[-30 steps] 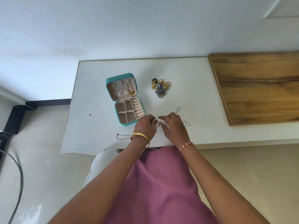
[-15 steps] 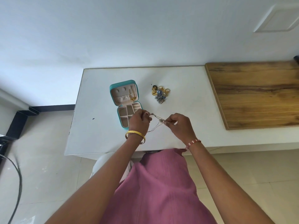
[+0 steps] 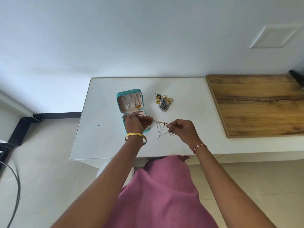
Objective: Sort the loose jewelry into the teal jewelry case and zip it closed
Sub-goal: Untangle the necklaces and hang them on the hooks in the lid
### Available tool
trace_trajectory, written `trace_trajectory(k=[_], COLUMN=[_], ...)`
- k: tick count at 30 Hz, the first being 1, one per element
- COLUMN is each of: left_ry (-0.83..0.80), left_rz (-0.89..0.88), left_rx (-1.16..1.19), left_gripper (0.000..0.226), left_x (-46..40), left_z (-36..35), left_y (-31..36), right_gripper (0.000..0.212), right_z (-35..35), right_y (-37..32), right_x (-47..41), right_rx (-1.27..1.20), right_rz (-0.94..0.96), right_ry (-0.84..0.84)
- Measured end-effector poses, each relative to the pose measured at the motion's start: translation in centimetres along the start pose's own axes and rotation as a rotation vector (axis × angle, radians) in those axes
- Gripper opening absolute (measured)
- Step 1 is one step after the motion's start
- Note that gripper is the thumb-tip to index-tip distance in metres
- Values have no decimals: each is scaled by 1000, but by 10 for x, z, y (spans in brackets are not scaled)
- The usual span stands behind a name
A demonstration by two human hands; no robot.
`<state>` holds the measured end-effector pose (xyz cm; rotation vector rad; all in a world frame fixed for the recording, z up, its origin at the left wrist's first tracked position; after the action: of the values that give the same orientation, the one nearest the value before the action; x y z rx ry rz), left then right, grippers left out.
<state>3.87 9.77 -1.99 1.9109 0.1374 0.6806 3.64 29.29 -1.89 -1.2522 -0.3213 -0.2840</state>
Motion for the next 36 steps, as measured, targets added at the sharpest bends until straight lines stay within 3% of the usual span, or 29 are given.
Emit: trace_trajectory(k=[7,10,15,19,22,24,26,31,36], left_ry=[51,-13,-221,-384,-389,-325,-207,-34,-20], left_rz=[-159,-224,-479,-483,-441,-388,-265,158,231], left_rx=[-322,-467,-881,-1123,-1191,-1103,-874,94,266], left_gripper=[30,22,20,31,42,40,37,39,34], left_x=[-10,-12,-9,-14,-20,-25,-31,-30,-28], left_z=[22,21,7,8,20,32,50,76,83], left_y=[22,29,46,35,34,36,36,5,-2], right_gripper=[18,23,14,14,13,13,15,15,17], right_z=[9,18,46,60,70,74,77,86,95], right_y=[-10,-10,-7,-6,-4,-3,0,13,25], right_x=[5,2,0,-2,-6,-9,-12,-18,-21], right_rx=[-222,-297,-140,-145,-114,-91,-84,-66,12], right_rz=[-22,-39,-15,-7,-11,-12,-23,-60,-75], right_ry=[-27,55,328,432,469,473,473,473,497])
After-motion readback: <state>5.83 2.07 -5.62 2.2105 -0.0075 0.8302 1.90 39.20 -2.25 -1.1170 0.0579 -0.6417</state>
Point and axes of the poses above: each hand's wrist, its own x-axis away from the middle knuckle, its own z-axis out of the back of the hand, y = z × x, the point moved 10 cm from there along -x, towards the middle knuckle, and after that the axes turned 8 degrees about -z, right-handed, at the moved point
